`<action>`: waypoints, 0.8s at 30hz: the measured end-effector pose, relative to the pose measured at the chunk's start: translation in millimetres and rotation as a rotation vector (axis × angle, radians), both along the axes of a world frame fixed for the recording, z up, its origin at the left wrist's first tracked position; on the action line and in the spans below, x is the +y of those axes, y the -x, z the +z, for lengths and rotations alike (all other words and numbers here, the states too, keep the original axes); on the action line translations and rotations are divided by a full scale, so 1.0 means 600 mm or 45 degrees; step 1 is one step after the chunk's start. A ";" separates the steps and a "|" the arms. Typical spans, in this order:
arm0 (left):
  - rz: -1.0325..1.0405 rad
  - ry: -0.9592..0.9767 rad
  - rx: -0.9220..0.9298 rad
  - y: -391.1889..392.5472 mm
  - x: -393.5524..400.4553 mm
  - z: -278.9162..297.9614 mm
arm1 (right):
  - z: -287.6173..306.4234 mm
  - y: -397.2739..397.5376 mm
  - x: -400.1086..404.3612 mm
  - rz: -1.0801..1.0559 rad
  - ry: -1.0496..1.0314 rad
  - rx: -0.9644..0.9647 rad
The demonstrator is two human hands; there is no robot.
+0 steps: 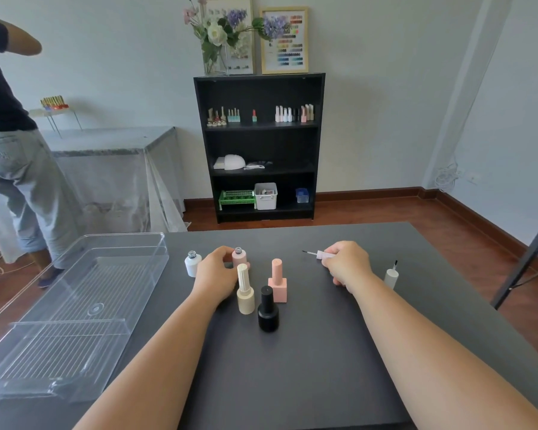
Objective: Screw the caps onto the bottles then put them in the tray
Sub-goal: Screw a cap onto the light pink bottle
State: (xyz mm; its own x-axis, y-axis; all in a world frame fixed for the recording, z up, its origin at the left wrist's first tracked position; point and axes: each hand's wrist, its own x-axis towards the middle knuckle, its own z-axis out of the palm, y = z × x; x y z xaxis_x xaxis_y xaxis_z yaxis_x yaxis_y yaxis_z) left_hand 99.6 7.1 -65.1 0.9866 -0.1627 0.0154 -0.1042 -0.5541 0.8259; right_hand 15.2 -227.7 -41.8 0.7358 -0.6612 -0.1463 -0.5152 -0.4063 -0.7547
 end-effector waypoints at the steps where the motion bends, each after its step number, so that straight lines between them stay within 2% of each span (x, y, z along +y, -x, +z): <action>1: 0.001 0.023 -0.003 0.002 0.000 0.001 | -0.002 0.007 0.006 0.048 0.101 -0.038; 5: 0.008 0.235 -0.006 0.020 0.003 0.014 | -0.022 0.036 0.032 0.130 0.285 -0.297; 8: 0.035 0.305 -0.078 0.042 0.014 0.036 | -0.028 0.055 0.041 0.192 0.170 -0.508; 11: 0.121 0.314 -0.297 0.074 0.032 0.055 | -0.016 0.081 0.047 0.189 0.093 -0.649; 15: 0.133 0.470 -0.485 0.131 0.042 0.084 | 0.004 0.120 0.065 0.223 -0.103 -0.797; 20: -0.036 0.423 -0.572 0.191 0.034 0.097 | 0.028 0.167 0.088 0.330 -0.324 -0.994; 24: -0.161 0.357 -0.606 0.221 0.024 0.091 | 0.060 0.210 0.085 0.427 -0.300 -1.046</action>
State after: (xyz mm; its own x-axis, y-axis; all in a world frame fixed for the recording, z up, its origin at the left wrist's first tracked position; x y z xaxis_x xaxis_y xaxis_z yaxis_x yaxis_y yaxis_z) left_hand -33.1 21.8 -10.5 0.8334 -0.2047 0.5133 -0.5524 -0.2796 0.7853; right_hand -110.8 -176.4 -5.8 0.8162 -0.4135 0.4035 0.3369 -0.2268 -0.9138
